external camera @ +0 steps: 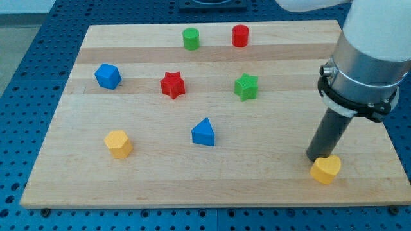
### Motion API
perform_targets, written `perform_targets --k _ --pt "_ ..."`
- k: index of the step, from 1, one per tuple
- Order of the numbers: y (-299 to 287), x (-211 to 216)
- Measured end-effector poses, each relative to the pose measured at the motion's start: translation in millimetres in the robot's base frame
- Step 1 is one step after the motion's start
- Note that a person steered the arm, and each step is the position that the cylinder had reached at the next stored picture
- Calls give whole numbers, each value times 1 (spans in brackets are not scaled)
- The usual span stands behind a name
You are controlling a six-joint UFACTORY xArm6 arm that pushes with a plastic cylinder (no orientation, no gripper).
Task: Push the triangle to the left of the heart
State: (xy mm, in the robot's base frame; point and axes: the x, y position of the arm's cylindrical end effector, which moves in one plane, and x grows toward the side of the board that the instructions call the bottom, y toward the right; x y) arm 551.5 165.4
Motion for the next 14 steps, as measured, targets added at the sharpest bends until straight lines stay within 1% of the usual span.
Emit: perform_targets --k 1,2,3,4,5,6,7,10,12,14 --pt "-19 -20" --pt "-66 -53" --pt "-129 -80" --pt "-218 -86" --pt "-252 -86" --pt "-234 -86" --pt "-202 -86" --pt "-197 -70" --pt "-191 -44" --pt "-209 -20"
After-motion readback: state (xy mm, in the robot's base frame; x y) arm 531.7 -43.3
